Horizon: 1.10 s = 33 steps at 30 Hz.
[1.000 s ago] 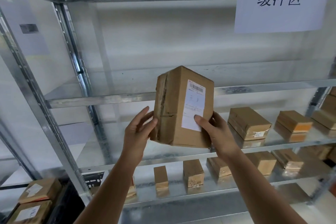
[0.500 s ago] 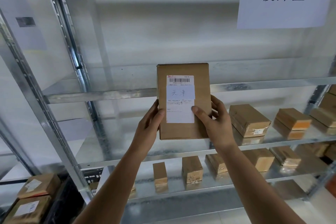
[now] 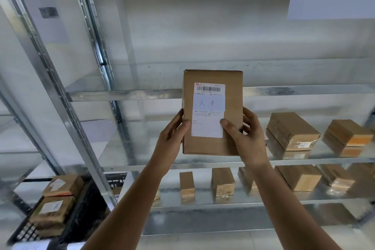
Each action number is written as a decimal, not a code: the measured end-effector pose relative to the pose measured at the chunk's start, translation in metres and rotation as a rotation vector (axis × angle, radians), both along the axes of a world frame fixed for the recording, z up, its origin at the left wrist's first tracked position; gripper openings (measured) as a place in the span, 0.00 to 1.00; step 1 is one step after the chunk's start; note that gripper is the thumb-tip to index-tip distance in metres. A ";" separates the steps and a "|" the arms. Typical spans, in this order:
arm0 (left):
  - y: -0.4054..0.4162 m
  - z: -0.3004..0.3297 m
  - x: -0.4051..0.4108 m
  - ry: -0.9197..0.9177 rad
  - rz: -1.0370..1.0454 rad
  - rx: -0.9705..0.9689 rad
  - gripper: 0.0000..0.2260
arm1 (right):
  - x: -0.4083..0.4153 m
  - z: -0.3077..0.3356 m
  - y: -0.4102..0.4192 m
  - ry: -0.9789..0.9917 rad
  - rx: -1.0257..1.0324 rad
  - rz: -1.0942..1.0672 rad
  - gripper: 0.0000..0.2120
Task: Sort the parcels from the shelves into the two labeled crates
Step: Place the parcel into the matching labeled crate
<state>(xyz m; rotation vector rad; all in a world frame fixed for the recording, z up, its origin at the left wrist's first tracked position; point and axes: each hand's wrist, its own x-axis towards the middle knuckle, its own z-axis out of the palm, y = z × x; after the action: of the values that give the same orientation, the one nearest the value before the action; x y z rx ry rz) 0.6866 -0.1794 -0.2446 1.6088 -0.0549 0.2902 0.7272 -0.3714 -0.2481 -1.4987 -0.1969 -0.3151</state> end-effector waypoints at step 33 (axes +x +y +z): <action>0.263 -0.153 -0.155 0.429 0.265 -0.153 0.14 | -0.107 -0.163 0.283 0.401 -0.265 0.257 0.31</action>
<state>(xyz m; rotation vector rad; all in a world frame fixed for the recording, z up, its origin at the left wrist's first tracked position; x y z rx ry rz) 0.5321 0.0834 -0.3977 1.4953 0.5009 0.1427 0.6202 -0.0885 -0.4115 -1.7418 -0.1101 0.2271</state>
